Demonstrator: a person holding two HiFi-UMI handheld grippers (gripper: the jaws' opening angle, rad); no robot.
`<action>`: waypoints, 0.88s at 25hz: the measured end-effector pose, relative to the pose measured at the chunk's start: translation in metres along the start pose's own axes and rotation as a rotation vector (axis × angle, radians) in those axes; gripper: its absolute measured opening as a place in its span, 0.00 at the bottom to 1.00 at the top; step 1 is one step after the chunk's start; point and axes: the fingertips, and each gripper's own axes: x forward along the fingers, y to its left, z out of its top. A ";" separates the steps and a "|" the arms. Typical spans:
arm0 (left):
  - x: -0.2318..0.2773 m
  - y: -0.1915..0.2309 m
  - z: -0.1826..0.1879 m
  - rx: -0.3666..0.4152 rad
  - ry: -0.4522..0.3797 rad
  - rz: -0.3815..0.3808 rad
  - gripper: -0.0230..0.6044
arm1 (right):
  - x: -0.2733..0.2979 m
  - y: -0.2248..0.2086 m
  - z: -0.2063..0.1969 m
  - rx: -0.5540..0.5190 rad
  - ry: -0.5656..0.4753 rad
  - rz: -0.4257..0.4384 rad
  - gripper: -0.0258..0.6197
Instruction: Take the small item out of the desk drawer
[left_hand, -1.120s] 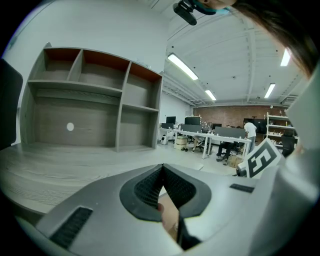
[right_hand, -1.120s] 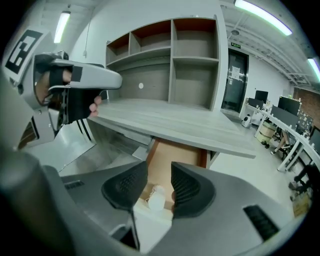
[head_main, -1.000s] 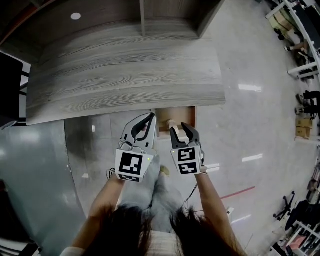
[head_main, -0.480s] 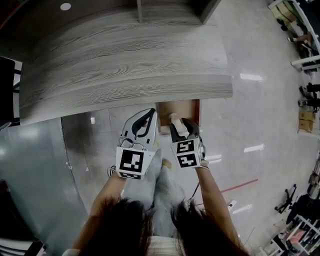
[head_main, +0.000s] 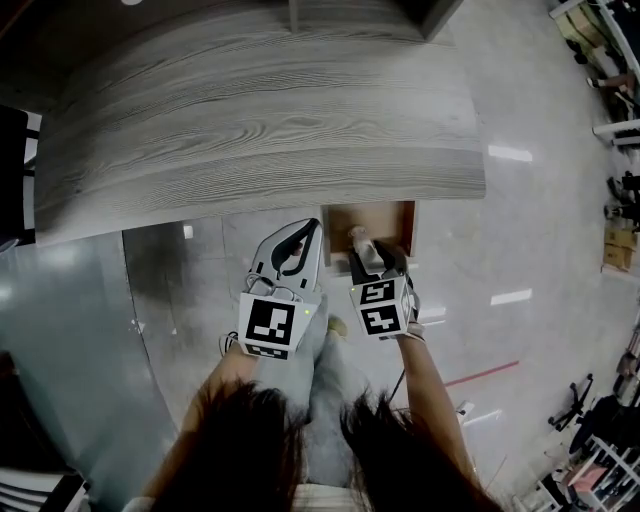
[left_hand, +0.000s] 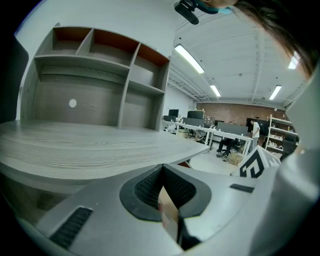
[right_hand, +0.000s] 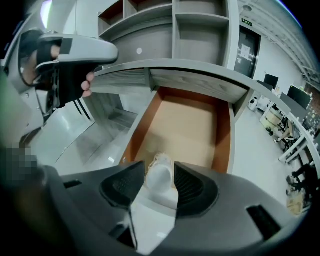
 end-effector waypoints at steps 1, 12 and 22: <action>0.001 0.000 -0.002 -0.001 0.001 -0.001 0.06 | 0.002 0.000 -0.002 -0.001 0.008 0.000 0.31; 0.005 0.000 -0.011 -0.009 0.004 -0.008 0.06 | 0.017 0.001 -0.009 0.033 0.108 0.009 0.31; 0.006 0.001 -0.011 -0.014 0.002 -0.003 0.06 | 0.017 -0.002 -0.010 0.031 0.138 0.014 0.29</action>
